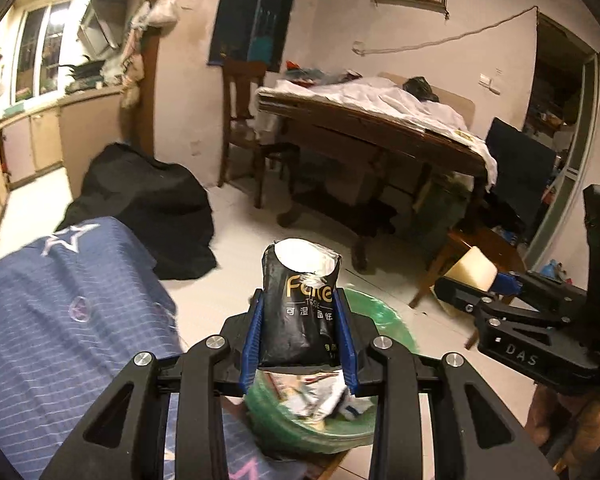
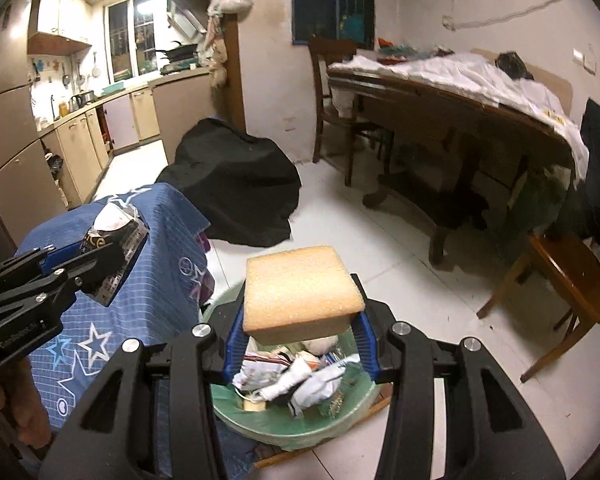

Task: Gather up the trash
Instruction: 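Carry the tissue pack and sponge over the green bin and open both tools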

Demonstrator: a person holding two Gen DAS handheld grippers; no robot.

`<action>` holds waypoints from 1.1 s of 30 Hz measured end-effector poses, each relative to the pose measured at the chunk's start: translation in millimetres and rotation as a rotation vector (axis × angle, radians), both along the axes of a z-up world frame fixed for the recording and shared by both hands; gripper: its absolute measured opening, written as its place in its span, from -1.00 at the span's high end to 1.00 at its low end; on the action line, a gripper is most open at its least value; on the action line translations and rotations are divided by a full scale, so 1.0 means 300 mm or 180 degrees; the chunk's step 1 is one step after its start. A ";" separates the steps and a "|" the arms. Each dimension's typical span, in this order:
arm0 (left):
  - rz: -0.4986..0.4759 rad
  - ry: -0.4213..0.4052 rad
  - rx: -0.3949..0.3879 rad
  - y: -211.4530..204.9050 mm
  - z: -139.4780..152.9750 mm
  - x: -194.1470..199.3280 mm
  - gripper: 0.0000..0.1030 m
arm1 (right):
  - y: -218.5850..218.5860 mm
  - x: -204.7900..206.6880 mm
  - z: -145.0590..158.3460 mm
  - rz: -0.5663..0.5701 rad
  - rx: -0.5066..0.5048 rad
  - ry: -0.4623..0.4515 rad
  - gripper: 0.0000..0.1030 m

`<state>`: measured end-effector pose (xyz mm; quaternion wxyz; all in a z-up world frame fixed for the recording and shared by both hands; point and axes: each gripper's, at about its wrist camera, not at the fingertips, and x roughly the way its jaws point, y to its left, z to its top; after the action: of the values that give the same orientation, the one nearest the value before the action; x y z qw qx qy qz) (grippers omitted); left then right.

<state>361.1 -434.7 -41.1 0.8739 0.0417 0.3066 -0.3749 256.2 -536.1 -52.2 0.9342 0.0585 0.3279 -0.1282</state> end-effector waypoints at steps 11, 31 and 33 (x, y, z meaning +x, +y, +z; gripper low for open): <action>-0.0133 0.0322 0.0143 -0.146 -0.114 0.078 0.34 | -0.119 0.046 -0.075 0.0006 0.0348 0.0343 0.16; -0.0153 0.0628 0.0338 -0.256 -0.259 0.203 0.34 | -0.204 0.088 -0.161 0.0126 0.0565 0.0718 0.16; -0.0148 0.0633 0.0347 -0.256 -0.270 0.208 0.34 | -0.208 0.090 -0.162 0.0134 0.0572 0.0720 0.16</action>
<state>423.4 -511.6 -122.0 0.8267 0.0589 0.4106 -0.3802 283.3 -598.5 -100.7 0.8847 0.1202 0.4424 -0.0844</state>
